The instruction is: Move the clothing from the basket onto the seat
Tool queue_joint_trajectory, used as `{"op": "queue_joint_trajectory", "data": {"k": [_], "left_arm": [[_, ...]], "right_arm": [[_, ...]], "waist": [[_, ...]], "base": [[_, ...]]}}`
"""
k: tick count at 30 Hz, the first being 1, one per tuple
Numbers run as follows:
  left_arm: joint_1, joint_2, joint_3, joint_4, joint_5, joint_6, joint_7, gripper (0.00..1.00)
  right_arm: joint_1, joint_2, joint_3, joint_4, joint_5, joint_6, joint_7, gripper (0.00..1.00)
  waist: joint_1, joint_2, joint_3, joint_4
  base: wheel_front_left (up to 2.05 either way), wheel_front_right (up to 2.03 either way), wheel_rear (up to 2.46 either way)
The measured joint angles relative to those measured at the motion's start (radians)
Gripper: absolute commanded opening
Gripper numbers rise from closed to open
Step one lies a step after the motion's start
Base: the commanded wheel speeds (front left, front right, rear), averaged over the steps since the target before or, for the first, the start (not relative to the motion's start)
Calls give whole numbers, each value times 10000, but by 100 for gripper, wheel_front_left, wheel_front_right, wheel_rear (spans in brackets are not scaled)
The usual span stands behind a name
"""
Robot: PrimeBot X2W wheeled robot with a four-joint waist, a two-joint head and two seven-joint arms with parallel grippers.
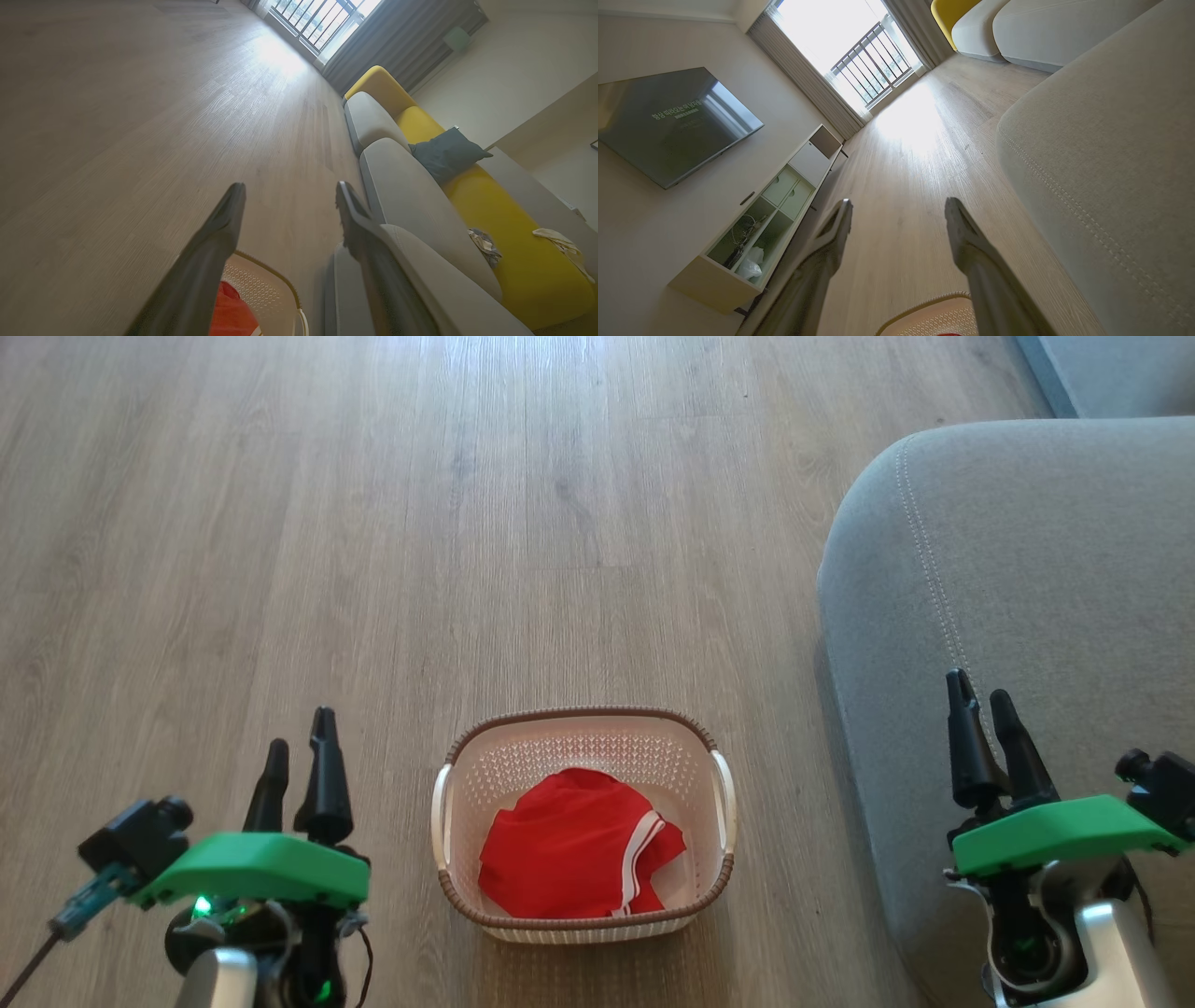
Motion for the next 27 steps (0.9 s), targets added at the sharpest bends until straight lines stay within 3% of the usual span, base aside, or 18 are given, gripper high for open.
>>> {"op": "queue_joint_trajectory", "data": {"k": [12, 27], "left_arm": [[-3, 94, -1172, -54, 2343, 798, -307, 100], [-298, 606, -2642, 652, 4033, 1987, -727, 100]], "right_arm": [[-75, -2, 539, 86, -1797, 0, -357, 100], [-333, -35, 997, 571, -3745, 0, -748, 100]], "waist": [[0, 0, -5, -41], [0, 0, 39, -132]], "base": [[0, 0, 0], [0, 0, 0]]}}
